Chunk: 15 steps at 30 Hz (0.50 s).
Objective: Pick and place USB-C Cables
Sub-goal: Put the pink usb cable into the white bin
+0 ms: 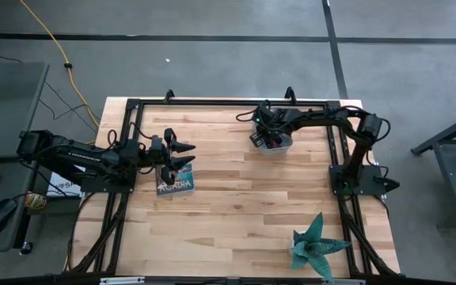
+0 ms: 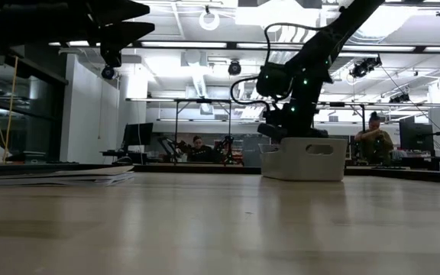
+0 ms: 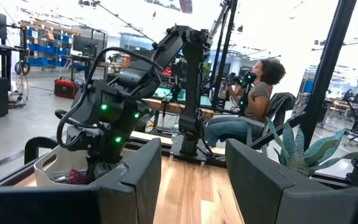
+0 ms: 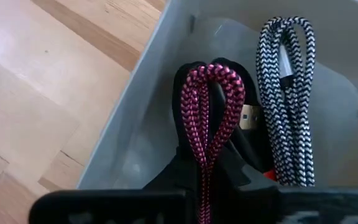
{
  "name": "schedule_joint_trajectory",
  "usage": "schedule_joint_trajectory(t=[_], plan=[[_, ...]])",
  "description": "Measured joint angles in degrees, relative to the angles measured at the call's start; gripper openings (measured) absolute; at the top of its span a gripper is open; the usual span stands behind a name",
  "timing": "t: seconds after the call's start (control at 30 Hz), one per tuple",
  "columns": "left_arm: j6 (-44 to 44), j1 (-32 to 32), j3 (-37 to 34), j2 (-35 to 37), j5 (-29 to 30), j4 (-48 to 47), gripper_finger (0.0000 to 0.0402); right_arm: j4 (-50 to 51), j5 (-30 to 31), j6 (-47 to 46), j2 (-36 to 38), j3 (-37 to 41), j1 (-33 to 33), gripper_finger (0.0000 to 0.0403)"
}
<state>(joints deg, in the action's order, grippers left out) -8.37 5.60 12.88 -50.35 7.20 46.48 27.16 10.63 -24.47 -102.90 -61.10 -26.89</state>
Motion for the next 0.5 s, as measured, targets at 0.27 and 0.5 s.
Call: schedule_joint_trajectory(t=[0.27, 0.5], plan=[[0.01, 0.01, 0.0, 0.0, 0.0, 0.0, 0.0159, -1.01, -0.14, 0.5, -0.82, -0.04, -0.54, 0.0009], [0.01, 0.0, 0.0, 0.0, 0.0, 0.04, 0.0159, -1.45, -0.14, 0.84, -0.82, 0.0, -0.56, 0.001]])
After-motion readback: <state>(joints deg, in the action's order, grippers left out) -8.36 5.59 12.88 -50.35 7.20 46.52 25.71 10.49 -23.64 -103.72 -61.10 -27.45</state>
